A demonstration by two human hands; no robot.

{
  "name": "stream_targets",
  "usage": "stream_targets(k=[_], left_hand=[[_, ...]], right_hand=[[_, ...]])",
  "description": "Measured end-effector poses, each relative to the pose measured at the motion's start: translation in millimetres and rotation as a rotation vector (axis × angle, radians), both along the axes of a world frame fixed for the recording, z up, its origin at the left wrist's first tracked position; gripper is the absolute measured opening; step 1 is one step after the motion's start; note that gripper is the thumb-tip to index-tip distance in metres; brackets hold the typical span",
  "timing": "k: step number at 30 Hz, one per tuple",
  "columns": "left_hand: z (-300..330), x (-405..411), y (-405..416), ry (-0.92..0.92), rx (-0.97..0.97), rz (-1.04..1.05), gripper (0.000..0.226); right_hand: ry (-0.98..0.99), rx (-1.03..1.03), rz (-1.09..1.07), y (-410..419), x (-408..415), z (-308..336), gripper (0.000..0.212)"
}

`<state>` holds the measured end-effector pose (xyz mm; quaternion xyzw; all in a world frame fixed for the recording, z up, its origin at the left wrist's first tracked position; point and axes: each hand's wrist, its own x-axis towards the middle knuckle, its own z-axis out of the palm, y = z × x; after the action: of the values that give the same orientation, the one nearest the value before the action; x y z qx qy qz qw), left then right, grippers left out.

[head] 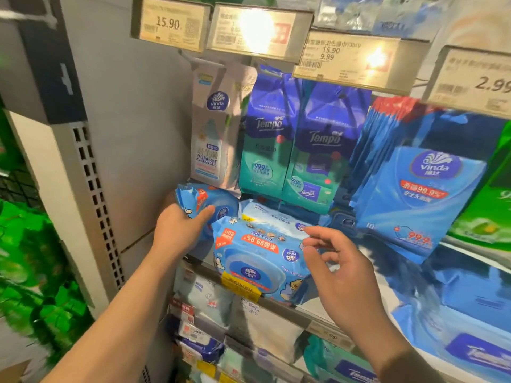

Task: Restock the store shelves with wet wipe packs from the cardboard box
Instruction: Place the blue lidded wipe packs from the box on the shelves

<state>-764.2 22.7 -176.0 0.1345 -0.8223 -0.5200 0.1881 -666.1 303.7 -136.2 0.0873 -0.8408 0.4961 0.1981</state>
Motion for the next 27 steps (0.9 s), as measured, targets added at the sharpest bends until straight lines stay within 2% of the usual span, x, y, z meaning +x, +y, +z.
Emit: stream_targets(k=[4, 9, 12, 15, 18, 22, 24, 26, 27], left_hand=[[3, -19, 4, -0.185, -0.094, -0.031, 0.046], [-9, -27, -1, -0.356, -0.274, -0.146, 0.051], [-18, -20, -9, -0.311, -0.356, -0.056, 0.046], [-27, -30, -13, -0.282, -0.296, -0.035, 0.066], [-17, -44, -7, -0.348, -0.327, -0.089, 0.051], [-9, -72, 1, -0.356, -0.212, -0.087, 0.089], [-7, -84, 7, -0.327, -0.215, -0.118, 0.101], [-7, -94, 15, -0.330, -0.259, -0.152, 0.096], [-6, -98, 19, -0.328, -0.289, -0.179, 0.082]], right_hand=[[-0.032, -0.010, -0.035, 3, -1, -1, 0.020], [-0.031, -0.026, -0.084, 5, -3, -3, 0.020], [-0.034, -0.027, -0.119, 7, -6, -7, 0.021], [-0.044, -0.023, -0.141, 6, -6, -10, 0.020], [-0.009, -0.002, -0.142, 4, -1, -12, 0.020], [-0.013, 0.034, -0.197, 4, 5, -18, 0.023], [-0.022, 0.041, -0.247, 7, 7, -19, 0.028], [-0.046, 0.040, -0.276, 9, 12, -19, 0.026], [-0.054, 0.033, -0.284, 11, 16, -18, 0.024]])
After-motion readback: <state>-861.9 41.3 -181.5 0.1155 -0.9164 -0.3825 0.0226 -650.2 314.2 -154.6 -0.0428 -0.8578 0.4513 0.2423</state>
